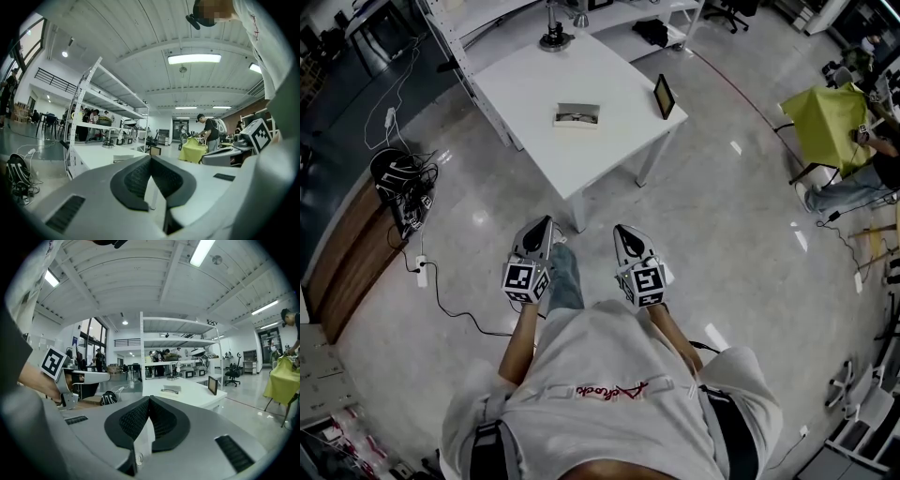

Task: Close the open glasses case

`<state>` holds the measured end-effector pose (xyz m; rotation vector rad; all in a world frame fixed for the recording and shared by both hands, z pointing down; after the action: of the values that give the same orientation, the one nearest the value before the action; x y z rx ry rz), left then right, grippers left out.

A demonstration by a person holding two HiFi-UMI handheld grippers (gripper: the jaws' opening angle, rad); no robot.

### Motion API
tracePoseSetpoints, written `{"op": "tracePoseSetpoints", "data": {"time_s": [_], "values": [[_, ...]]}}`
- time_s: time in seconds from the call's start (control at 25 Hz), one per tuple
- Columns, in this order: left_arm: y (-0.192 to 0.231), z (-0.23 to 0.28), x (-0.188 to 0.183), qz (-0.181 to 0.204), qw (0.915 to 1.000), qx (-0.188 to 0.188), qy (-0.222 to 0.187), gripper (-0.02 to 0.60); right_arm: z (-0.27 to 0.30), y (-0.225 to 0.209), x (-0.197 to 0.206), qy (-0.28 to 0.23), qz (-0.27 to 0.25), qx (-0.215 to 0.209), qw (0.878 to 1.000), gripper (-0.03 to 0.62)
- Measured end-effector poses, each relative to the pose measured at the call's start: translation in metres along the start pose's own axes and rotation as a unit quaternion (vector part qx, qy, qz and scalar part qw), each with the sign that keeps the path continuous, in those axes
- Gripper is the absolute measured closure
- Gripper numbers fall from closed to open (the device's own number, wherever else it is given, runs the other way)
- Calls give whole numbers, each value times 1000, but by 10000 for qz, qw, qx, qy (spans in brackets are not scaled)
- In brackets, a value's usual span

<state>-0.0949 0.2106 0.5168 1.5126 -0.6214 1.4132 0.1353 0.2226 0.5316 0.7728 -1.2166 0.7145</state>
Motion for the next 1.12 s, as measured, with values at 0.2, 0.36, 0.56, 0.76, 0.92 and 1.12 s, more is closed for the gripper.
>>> {"op": "tracePoseSetpoints", "data": {"time_s": [0.2, 0.36, 0.56, 0.76, 0.92, 1.12], "values": [[25, 21, 0, -78, 9999, 18, 69, 557, 31, -4, 3, 76, 12, -14, 10000, 580], [48, 41, -8, -139, 9998, 52, 106, 557, 63, -8, -6, 120, -20, -47, 9999, 580], [74, 69, -17, -188, 9996, 94, 192, 557, 101, -19, -7, 236, 40, -29, 9997, 580], [106, 93, -26, -273, 9990, 149, 317, 557, 144, -26, -16, 316, 15, 1, 9995, 580], [126, 117, -36, -347, 9981, 270, 428, 557, 172, -34, -24, 374, 36, 91, 9993, 580], [149, 154, -54, -316, 9970, 494, 496, 557, 207, -48, -32, 506, 82, 234, 9984, 580]]}}
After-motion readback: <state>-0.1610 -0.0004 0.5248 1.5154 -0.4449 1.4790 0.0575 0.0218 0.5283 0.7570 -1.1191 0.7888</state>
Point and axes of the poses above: the fingertips, and each gripper's own axes: z forward along the fingers, y to its left, x out of its underside, the point moved 7 cm from there along -z, backward along the fingers, and after that the axes turned 11 degrees about -z, right-handed, at the moved point
